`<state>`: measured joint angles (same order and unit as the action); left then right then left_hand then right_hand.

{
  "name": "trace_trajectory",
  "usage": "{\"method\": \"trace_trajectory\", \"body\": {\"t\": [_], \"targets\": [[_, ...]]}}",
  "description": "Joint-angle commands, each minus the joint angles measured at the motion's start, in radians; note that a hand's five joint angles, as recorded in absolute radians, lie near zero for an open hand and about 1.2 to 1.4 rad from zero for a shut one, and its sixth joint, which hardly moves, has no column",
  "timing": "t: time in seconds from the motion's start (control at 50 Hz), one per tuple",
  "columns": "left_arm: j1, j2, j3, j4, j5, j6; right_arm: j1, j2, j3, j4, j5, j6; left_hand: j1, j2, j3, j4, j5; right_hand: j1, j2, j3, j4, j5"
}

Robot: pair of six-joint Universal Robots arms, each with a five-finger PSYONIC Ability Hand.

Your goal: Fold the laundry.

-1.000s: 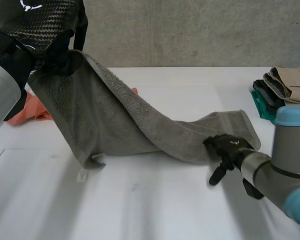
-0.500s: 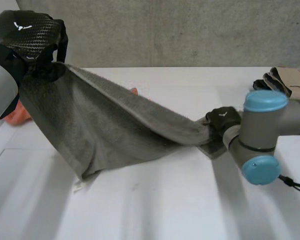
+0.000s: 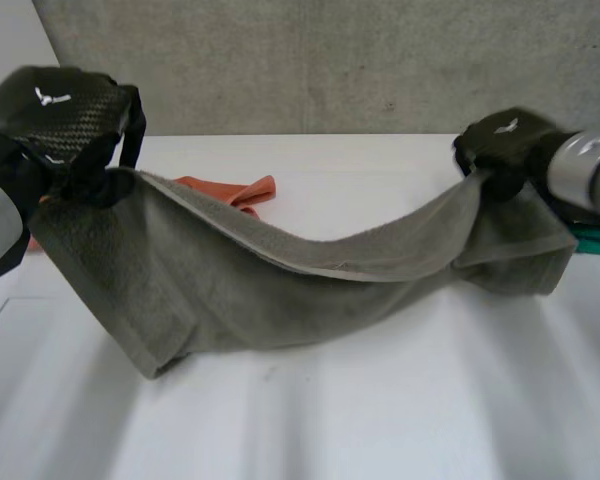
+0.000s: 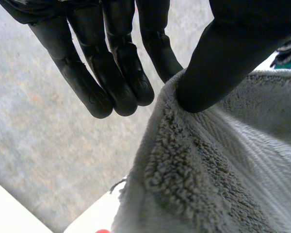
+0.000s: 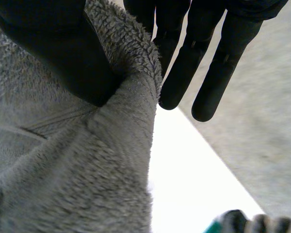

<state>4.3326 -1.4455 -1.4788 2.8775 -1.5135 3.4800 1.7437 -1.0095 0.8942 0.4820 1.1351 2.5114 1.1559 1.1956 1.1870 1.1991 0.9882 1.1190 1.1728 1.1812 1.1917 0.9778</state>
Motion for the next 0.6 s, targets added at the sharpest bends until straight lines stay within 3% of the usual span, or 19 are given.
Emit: {"method": "trace_trajectory", "body": {"t": [0.02, 0.08, 0.12, 0.14, 0.2, 0.28, 0.34, 0.52, 0.6], "targets": [[0.032, -0.096, -0.003, 0.005, -0.004, 0.008, 0.051, 0.327, -0.204, 0.044, -0.072, -0.255, 0.24, 0.201, 0.209, 0.197, 0.234, 0.277, 0.223, 0.215, 0.205, 0.244], [0.032, -0.15, 0.017, 0.005, -0.004, 0.021, 0.069, 0.414, -0.283, 0.023, -0.08, -0.296, 0.24, 0.201, 0.209, 0.197, 0.234, 0.277, 0.223, 0.215, 0.204, 0.244], [0.032, -0.176, 0.032, 0.005, -0.005, 0.025, 0.076, 0.445, -0.316, -0.002, -0.072, -0.287, 0.24, 0.201, 0.209, 0.197, 0.234, -0.047, -0.101, -0.109, -0.12, -0.081], [0.032, -0.199, 0.047, 0.005, -0.01, 0.031, 0.082, 0.471, -0.342, -0.038, -0.054, -0.269, 0.24, 0.201, 0.209, 0.197, 0.234, -0.441, -0.495, -0.504, -0.514, -0.475], [0.035, -0.23, 0.075, 0.005, -0.017, 0.033, 0.091, 0.483, -0.357, -0.112, 0.001, -0.227, 0.24, 0.201, 0.209, 0.197, 0.234, -0.945, -0.998, -1.007, -1.017, -0.978], [0.041, -0.263, 0.118, 0.006, -0.037, 0.031, 0.096, 0.43, -0.298, -0.223, 0.132, -0.123, 0.24, 0.201, 0.209, 0.197, 0.234, -0.945, -0.998, -1.007, -1.017, -0.978], [0.053, -0.282, 0.143, 0.006, -0.056, 0.03, 0.094, 0.355, -0.224, -0.227, 0.161, -0.082, 0.24, 0.201, 0.209, 0.197, 0.234, -0.945, -0.998, -1.007, -1.017, -0.978], [0.048, -0.317, 0.17, 0.026, -0.065, 0.033, 0.088, 0.024, 0.148, -0.241, 0.082, -0.117, 0.24, 0.201, 0.209, 0.197, 0.234, -0.945, -0.998, -1.007, -1.017, -0.978], [0.048, -0.322, 0.17, 0.043, -0.065, 0.033, 0.082, -0.052, 0.265, -0.266, 0.037, -0.192, 0.24, 0.201, 0.209, 0.197, 0.234, -0.763, -0.817, -0.825, -0.836, -0.797]]}}
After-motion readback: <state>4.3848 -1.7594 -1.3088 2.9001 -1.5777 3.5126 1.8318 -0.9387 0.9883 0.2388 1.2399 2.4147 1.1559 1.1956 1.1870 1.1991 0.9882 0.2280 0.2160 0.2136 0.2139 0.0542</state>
